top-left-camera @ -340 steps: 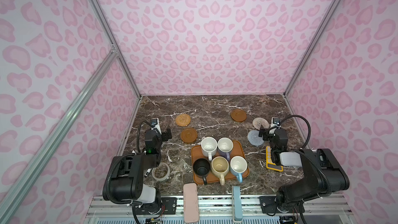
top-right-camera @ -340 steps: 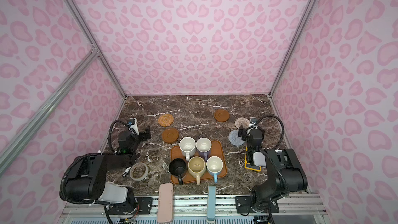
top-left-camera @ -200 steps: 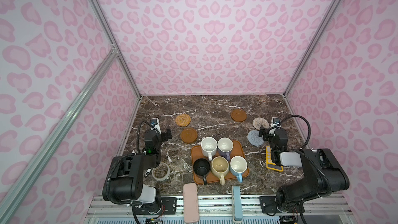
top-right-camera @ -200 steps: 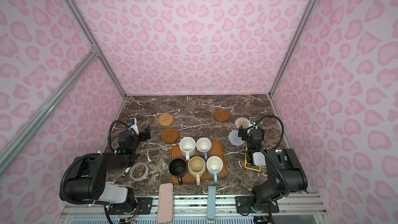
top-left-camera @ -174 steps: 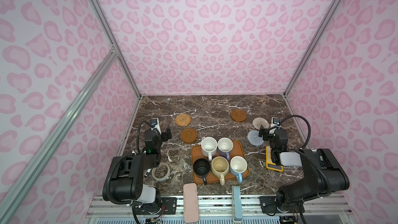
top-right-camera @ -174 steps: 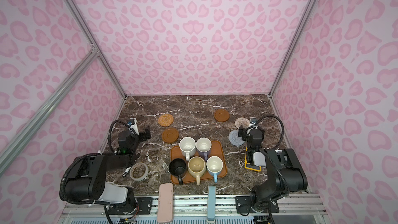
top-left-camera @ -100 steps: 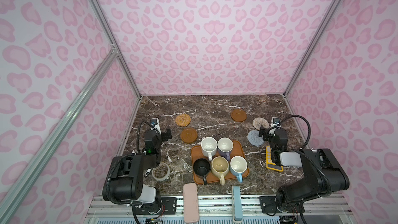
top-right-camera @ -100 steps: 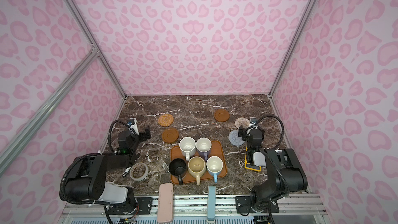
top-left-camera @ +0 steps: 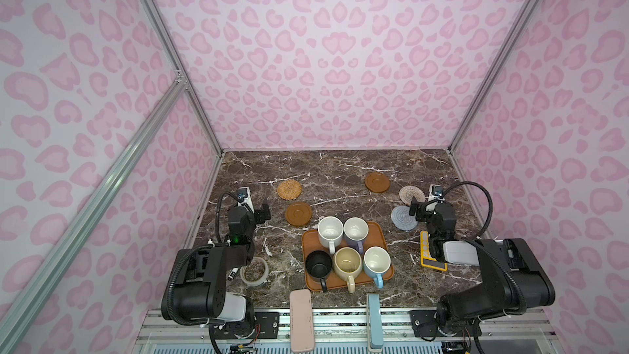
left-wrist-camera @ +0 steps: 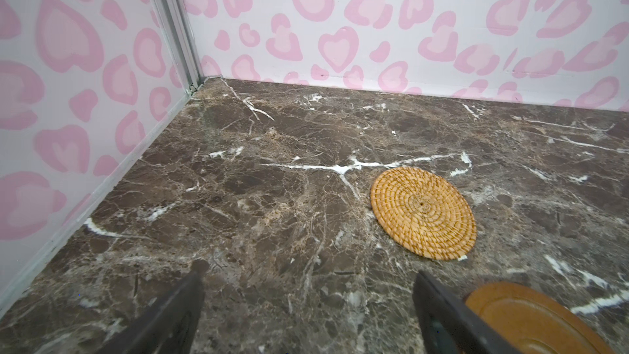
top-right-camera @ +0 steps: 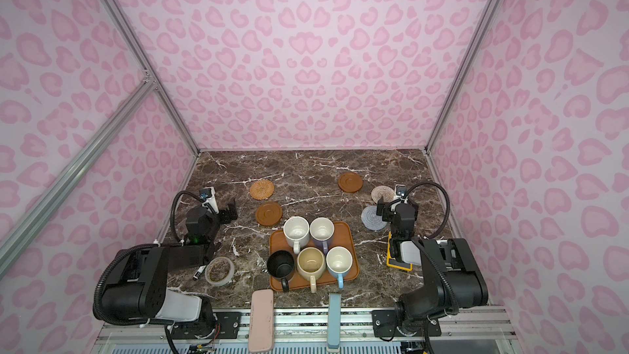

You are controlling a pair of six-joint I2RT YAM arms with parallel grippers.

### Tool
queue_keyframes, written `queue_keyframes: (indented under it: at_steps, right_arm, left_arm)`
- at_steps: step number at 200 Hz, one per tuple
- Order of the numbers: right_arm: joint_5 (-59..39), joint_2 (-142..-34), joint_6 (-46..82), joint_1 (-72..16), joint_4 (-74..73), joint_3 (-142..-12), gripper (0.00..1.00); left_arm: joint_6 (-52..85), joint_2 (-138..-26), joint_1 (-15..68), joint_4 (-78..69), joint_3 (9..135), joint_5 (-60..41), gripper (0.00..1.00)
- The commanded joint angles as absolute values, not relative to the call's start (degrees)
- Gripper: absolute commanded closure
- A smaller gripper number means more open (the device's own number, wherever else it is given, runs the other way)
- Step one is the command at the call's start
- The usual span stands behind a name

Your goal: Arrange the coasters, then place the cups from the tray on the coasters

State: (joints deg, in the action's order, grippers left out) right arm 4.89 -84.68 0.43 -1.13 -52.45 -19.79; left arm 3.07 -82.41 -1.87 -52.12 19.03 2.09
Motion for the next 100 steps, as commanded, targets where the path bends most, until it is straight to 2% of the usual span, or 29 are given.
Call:
queue_keyframes:
  at_steps: [1, 39, 60, 79, 100]
  right_arm:
    - [3.85, -82.25, -0.23, -1.22, -51.56, -18.99, 0.00]
    - [-0.03, -74.68, -0.06, -1.49, -37.60, -23.08, 0.00]
    - [-4.57, -68.51, 1.03, -1.54, -29.00, -26.71, 0.00]
    - [-5.15, -63.09, 7.37, -1.66, -24.87, -28.91, 0.00]
    - [-7.52, -59.20, 13.78, -1.67, -20.72, -31.52, 0.00]
  left_arm:
    - [3.77, -78.69, -1.76, -52.33, 18.05, 3.98, 0.03]
    - [5.83, -68.39, -1.52, -38.92, 20.27, 1.96, 0.03]
    - [7.06, -62.99, -1.41, -34.62, 21.92, -4.98, 0.03]
    - [10.86, -59.00, -1.30, -33.44, 23.42, -10.87, 0.03]
    - [20.12, -54.83, -0.81, -30.45, 25.17, -9.11, 0.03]
